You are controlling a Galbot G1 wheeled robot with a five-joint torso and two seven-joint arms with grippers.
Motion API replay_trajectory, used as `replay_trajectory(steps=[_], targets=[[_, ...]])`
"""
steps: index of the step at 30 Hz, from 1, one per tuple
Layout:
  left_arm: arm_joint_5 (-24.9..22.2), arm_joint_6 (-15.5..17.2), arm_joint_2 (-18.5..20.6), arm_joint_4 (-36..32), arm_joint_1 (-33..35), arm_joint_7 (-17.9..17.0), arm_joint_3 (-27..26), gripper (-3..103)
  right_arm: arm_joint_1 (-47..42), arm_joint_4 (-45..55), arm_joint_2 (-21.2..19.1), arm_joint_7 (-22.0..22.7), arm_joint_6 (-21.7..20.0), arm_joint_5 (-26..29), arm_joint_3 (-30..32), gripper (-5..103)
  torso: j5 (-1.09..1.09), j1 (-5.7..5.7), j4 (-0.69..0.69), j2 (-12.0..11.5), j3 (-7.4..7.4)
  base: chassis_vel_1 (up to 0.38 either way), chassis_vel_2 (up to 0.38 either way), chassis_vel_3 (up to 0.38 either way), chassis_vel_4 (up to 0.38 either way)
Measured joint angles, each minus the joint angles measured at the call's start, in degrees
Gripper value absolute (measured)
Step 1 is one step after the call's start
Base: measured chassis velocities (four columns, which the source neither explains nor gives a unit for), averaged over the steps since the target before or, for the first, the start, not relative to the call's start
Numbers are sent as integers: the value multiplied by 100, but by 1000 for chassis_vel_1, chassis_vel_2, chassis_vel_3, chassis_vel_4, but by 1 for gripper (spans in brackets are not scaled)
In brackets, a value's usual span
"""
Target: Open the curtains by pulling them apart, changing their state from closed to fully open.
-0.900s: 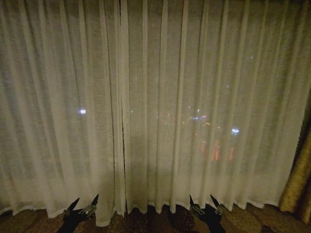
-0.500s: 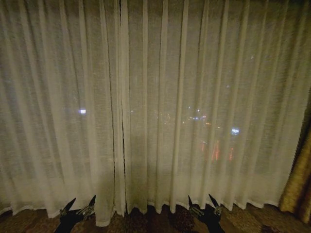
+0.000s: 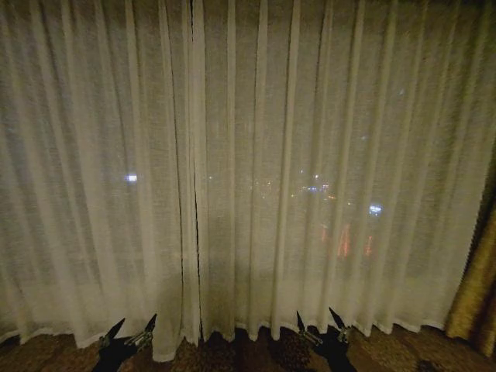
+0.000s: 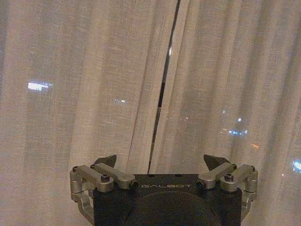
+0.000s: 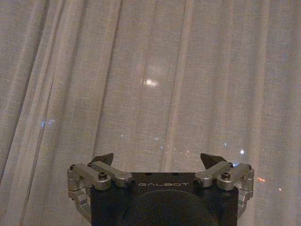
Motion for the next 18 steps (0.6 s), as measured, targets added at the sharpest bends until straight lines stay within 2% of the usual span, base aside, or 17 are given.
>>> replay_trajectory(steps=[11,18], targets=[[-1,-6,52,29,-34,3,-42,100,41,-118,0,-20,149,-77,-138,100,0,0,0,0,0,12,17,-11,-15],[6,-144,43,73,-35,15,-3,100,28,-175,-1,-46,297,-249,-153,100,1,0,0,0,0,125,125,-112,-164]])
